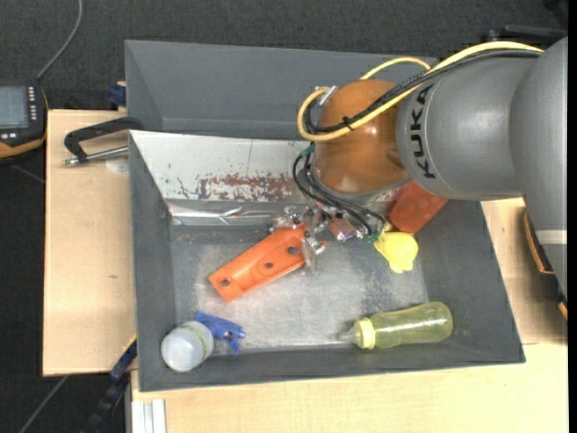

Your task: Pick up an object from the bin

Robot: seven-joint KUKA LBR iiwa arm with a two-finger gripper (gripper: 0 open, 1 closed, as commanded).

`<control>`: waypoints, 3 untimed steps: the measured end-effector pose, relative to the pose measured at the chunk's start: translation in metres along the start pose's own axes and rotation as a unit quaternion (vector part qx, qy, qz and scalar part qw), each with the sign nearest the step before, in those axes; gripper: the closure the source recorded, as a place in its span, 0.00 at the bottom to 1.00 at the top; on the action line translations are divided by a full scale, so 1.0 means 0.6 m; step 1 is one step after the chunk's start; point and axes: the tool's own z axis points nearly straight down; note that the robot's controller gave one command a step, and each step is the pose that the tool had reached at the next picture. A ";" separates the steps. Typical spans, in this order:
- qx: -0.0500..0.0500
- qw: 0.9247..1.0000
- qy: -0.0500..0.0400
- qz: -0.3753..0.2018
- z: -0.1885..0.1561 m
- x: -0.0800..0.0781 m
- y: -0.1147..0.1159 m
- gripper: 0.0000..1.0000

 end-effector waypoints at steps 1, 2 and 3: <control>0.000 1.000 -0.001 0.013 -0.032 -0.005 -0.001 1.00; 0.000 1.000 -0.003 0.005 -0.054 -0.007 -0.016 1.00; 0.000 1.000 -0.004 0.002 -0.096 -0.007 -0.012 1.00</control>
Offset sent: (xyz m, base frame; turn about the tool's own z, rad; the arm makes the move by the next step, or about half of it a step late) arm 0.0080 -0.0096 0.0331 0.0075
